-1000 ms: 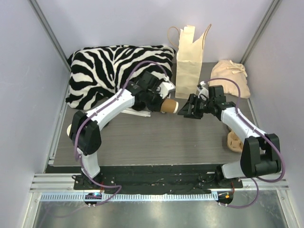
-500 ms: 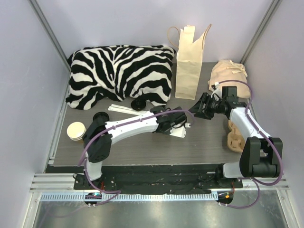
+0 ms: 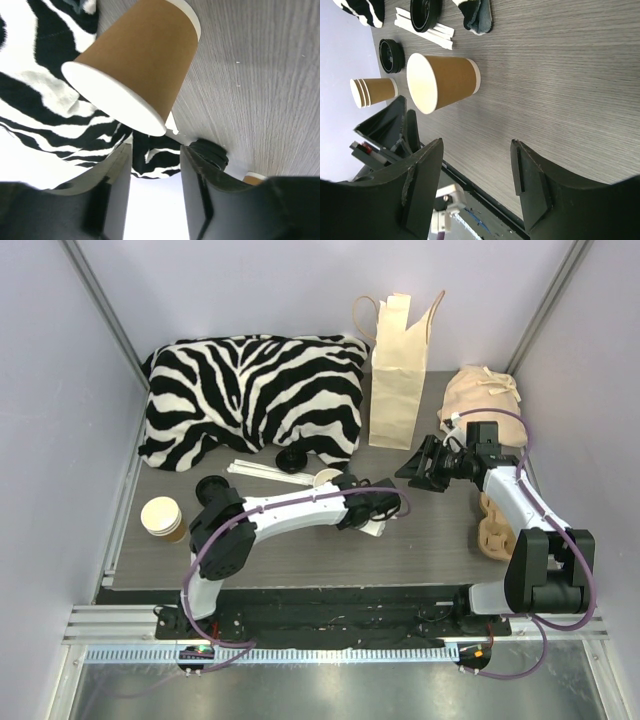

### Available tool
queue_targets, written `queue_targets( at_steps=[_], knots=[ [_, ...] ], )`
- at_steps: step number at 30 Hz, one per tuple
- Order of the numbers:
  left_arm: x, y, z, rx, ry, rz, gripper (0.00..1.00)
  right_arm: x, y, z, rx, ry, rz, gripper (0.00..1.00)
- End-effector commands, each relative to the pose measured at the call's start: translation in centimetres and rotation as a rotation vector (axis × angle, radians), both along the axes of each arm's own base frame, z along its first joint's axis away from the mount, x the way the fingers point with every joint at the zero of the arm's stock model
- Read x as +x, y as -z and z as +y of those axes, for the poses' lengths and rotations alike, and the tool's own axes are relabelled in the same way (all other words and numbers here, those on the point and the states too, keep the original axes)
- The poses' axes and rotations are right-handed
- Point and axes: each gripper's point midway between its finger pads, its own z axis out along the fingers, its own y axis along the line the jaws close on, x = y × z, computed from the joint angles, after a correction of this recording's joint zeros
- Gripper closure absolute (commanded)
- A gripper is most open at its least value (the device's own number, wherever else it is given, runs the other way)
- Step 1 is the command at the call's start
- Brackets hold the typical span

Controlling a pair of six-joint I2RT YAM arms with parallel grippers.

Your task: Pack the takeout coffee

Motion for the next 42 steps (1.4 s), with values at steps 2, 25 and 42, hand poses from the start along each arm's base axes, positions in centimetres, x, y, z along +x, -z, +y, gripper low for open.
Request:
queue_targets(
  at_steps=[2,25,42],
  knots=[
    [-0.6,-2.9,-1.2,-0.053,-0.003,-0.002,0.49,0.4,-1.1,0.3,0.008,-0.028,-0.044,0.35],
    [10.9,-7.8,9.3,-1.137,-0.503,0.389,0.32,2.5,-2.8,0.6,0.042,-0.036,-0.109,0.33],
    [14.0,5.2,8.6,-0.825,-0.229,0.513,0.36,2.4,-1.9,0.7,0.043,-0.045,-0.077,0.32]
  ],
)
